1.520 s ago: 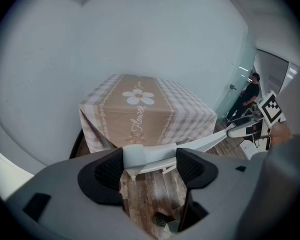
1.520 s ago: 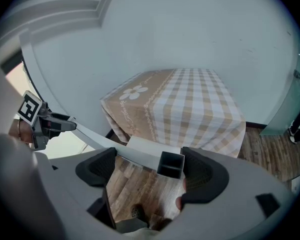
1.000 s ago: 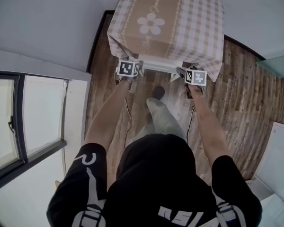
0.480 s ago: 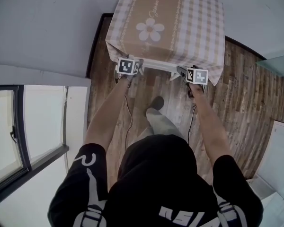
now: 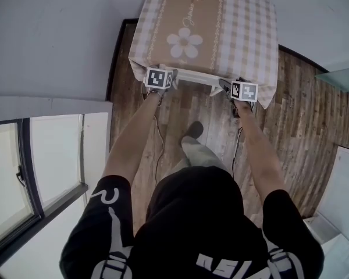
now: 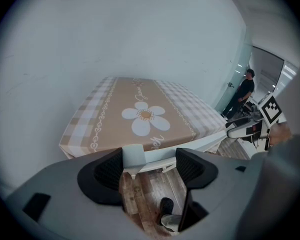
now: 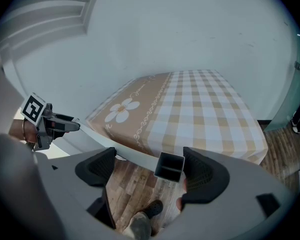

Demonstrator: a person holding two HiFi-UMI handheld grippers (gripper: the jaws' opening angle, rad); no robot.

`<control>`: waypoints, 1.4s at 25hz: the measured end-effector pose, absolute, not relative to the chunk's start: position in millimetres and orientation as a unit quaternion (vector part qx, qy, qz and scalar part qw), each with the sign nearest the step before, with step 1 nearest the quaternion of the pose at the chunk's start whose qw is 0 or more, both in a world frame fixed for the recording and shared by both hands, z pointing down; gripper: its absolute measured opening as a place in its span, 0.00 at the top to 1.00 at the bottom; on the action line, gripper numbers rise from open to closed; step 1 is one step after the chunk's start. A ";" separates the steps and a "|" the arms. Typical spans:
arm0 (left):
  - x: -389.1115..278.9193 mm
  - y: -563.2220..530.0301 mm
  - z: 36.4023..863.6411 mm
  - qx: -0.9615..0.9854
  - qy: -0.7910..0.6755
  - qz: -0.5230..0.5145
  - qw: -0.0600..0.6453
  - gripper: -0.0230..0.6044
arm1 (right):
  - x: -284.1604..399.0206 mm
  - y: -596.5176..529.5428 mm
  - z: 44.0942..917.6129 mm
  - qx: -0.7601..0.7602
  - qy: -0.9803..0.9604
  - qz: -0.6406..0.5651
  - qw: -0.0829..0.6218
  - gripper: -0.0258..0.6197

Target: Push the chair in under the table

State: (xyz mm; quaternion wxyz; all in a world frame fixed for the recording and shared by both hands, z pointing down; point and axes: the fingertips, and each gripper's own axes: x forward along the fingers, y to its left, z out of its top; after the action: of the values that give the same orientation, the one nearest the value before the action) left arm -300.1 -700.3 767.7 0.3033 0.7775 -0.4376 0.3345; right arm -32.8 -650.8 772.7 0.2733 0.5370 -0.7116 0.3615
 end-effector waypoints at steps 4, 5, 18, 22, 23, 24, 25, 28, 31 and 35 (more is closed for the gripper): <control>-298.1 -713.6 767.3 0.779 -0.435 0.336 0.303 0.43 | -33.5 -662.7 771.4 0.536 -0.710 0.367 0.272 0.28; -297.1 -716.2 767.4 0.779 -0.434 0.336 0.303 0.43 | -31.0 -664.8 772.6 0.538 -0.709 0.367 0.273 0.28; -287.8 -732.7 766.9 0.775 -0.434 0.339 0.310 0.43 | -19.7 -685.4 772.5 0.535 -0.711 0.363 0.276 0.28; -287.0 -732.4 767.3 0.775 -0.436 0.335 0.310 0.43 | -19.1 -685.9 772.7 0.533 -0.711 0.365 0.278 0.28; -286.5 -732.1 767.3 0.776 -0.435 0.335 0.310 0.43 | -18.6 -685.4 772.6 0.533 -0.711 0.365 0.277 0.28; -286.4 -731.7 767.2 0.777 -0.434 0.335 0.309 0.43 | -18.4 -684.9 772.4 0.535 -0.711 0.364 0.276 0.28; -286.5 -731.6 767.2 0.777 -0.434 0.335 0.309 0.43 | -18.4 -684.8 772.1 0.537 -0.711 0.362 0.274 0.28; -286.9 -732.7 766.9 0.779 -0.433 0.334 0.307 0.43 | -18.2 -685.5 771.6 0.542 -0.708 0.362 0.273 0.27; -287.6 -732.0 766.6 0.780 -0.434 0.332 0.306 0.43 | -18.2 -684.1 772.2 0.544 -0.703 0.365 0.276 0.27; -291.1 -730.1 763.2 0.776 -0.442 0.328 0.308 0.46 | -18.3 -681.4 768.8 0.551 -0.699 0.363 0.277 0.29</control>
State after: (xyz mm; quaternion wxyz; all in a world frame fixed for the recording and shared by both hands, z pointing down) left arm -291.1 -730.1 763.2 0.3078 0.7758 -0.4424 0.3283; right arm -18.3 -681.4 768.8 0.2769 0.5507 -0.6989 0.3627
